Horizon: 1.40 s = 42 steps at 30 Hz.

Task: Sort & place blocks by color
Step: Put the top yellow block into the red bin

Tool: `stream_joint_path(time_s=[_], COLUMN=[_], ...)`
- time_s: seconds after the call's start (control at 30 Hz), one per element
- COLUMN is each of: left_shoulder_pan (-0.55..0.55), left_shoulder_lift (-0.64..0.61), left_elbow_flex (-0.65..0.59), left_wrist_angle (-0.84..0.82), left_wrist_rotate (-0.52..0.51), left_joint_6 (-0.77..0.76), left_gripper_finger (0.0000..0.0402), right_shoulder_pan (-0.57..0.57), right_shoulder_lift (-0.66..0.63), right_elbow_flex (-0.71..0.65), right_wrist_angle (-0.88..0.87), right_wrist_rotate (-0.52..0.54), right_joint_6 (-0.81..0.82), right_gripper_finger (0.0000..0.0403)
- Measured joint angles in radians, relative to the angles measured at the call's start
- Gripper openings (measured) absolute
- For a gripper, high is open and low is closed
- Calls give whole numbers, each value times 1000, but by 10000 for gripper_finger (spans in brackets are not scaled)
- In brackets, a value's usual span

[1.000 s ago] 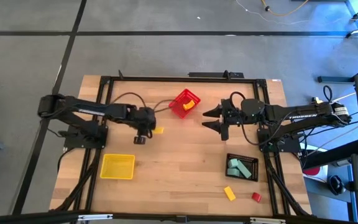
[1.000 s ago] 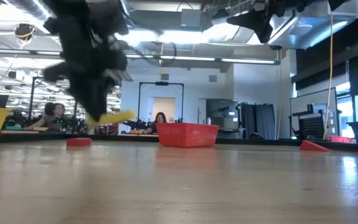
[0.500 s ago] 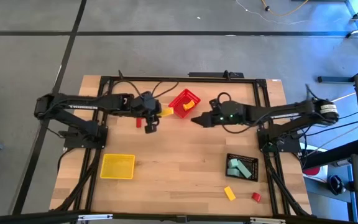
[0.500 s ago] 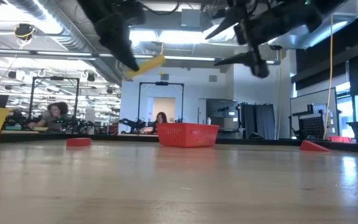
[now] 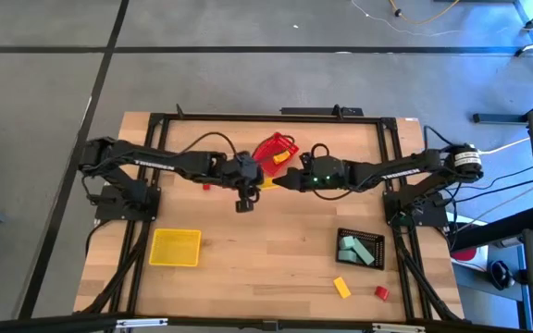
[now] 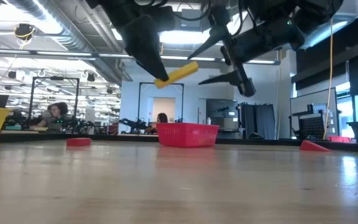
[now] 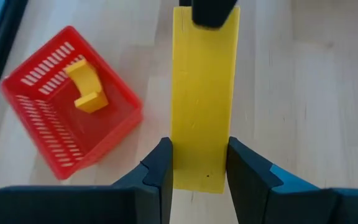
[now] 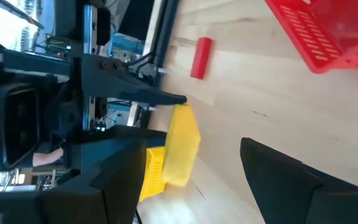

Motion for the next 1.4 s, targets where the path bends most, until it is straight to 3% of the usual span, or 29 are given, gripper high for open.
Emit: stream_joint_path(time_s=[0.3, 0.6, 0.97, 1.07, 1.23, 1.4], left_shoulder_pan=[-9, -4, -3, 5, 39, 67], left_shoulder_lift=[21, 21, 22, 20, -40, -169], left_elbow_flex=[0, 0, 0, 0, 2, 2], left_wrist_angle=[20, 38, 72, 72, 63, -27], left_wrist_rotate=[-7, -2, -20, -13, 87, 156], left_joint_6=[-25, -25, -18, -22, -76, -117], left_gripper_finger=[106, 106, 106, 139, 214, 242], right_shoulder_pan=[2, 3, 1, 2, -3, -33], right_shoulder_lift=[12, 12, 10, 10, 6, -42], right_elbow_flex=[0, 0, 0, 0, -1, -2], right_wrist_angle=[-3, 0, 8, 7, -26, -148], right_wrist_rotate=[-3, -3, -1, 0, -4, -3], right_joint_6=[52, 57, 52, 18, -30, -119], right_gripper_finger=[240, 173, 60, 60, 59, 59])
